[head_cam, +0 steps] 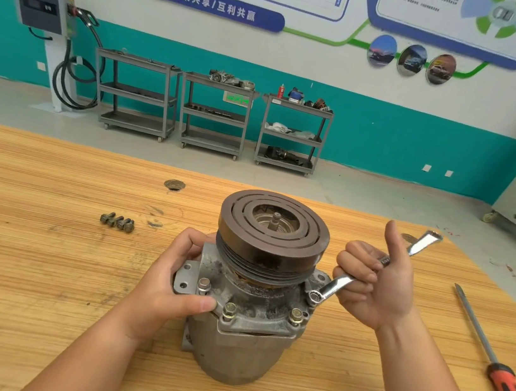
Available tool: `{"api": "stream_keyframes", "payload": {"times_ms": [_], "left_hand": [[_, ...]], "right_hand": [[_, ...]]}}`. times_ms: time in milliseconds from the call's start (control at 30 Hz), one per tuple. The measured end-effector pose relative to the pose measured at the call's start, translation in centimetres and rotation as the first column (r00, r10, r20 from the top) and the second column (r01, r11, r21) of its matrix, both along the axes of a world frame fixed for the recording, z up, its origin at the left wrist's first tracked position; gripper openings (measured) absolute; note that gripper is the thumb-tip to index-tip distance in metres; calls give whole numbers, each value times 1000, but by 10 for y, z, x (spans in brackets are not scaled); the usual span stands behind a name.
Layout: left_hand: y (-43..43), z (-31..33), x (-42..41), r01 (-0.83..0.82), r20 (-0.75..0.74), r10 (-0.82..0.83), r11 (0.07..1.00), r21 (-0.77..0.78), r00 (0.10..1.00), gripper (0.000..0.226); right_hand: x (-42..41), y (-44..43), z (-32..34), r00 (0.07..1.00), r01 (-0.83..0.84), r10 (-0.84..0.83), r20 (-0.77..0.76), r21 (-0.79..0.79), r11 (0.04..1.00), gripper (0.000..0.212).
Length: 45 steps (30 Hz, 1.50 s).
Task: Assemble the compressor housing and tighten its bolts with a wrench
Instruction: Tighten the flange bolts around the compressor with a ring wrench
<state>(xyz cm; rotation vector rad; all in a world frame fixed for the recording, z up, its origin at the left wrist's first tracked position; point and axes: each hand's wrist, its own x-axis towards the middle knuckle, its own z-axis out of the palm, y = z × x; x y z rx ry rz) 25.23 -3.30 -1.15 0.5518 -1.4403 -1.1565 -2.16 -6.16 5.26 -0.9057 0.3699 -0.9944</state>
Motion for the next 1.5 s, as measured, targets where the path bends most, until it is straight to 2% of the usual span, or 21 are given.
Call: {"api": "stream_keyframes", "payload": {"times_ms": [67, 167, 267, 400, 433, 500, 533, 567, 700, 733, 767, 800, 867, 967, 1067, 1233, 1300, 1400, 1500], "left_hand": [[0, 0, -1, 5, -3, -5, 1000, 4, 1000, 54], [0, 0, -1, 11, 3, -11, 1000, 11, 1000, 58], [1, 1, 0, 17, 3, -17, 1000, 13, 1000, 59], [1, 2, 0, 10, 13, -11, 1000, 18, 1000, 57], [1, 2, 0, 4, 18, -5, 1000, 21, 1000, 57], [1, 2, 0, -6, 30, 5, 1000, 20, 1000, 56], [1, 2, 1, -8, 35, 7, 1000, 18, 999, 54], [1, 2, 1, -9, 37, 8, 1000, 17, 999, 52], [0, 2, 1, -12, 34, 12, 1000, 9, 999, 46], [0, 2, 1, -13, 34, 13, 1000, 7, 999, 46], [0, 2, 0, -13, 34, 13, 1000, 7, 999, 46], [0, 2, 1, -13, 34, 12, 1000, 8, 999, 47], [0, 1, 1, -10, 28, 10, 1000, 14, 1000, 49], [0, -2, 1, -5, 8, 5, 1000, 26, 1000, 55], [-1, -3, 0, -6, -5, 6, 999, 39, 1000, 56], [-1, -1, -1, -4, -6, 5, 999, 35, 1000, 51], [-1, -1, -1, -5, -17, 6, 999, 35, 1000, 47], [-2, -1, -2, -1, -23, 2, 999, 35, 1000, 47], [-3, -3, -1, 6, -22, -5, 1000, 28, 1000, 49]], "right_hand": [[4, 11, -2, 991, 132, -134, 23, 62, 989, 59], [9, 39, -2, 915, 398, -402, 25, 92, 913, 56], [24, 75, -6, 791, 610, -608, 60, -19, 792, 51], [55, 110, -22, 591, 807, -800, 105, -78, 586, 39], [61, 115, -27, 566, 821, -821, 71, -139, 554, 38], [78, 122, -34, 506, 790, -859, -76, -360, 497, 41], [84, 125, -40, 477, 752, -874, -90, -473, 459, 33], [92, 129, -43, 463, 727, -882, -86, -533, 433, 27], [78, 127, -29, 468, 563, -872, -145, -712, 420, 29], [70, 123, -20, 459, 535, -871, -177, -727, 430, 38], [62, 120, -10, 506, 562, -848, -160, -684, 464, 41], [54, 118, 0, 567, 638, -820, -81, -586, 499, 40], [37, 106, 8, 693, 682, -719, 52, -371, 630, 55], [15, 64, 9, 832, 554, -553, 41, -125, 823, 59], [3, 27, 7, 912, 405, -407, 55, 39, 913, 61], [-1, -2, -10, 980, 109, -129, 148, 136, 985, 54], [-1, -6, -9, 983, -12, -16, 185, 152, 988, 52], [0, -11, -5, 985, -116, 96, 142, 138, 984, 52], [-1, -15, 0, 953, -266, 241, 186, 125, 956, 50]]}}
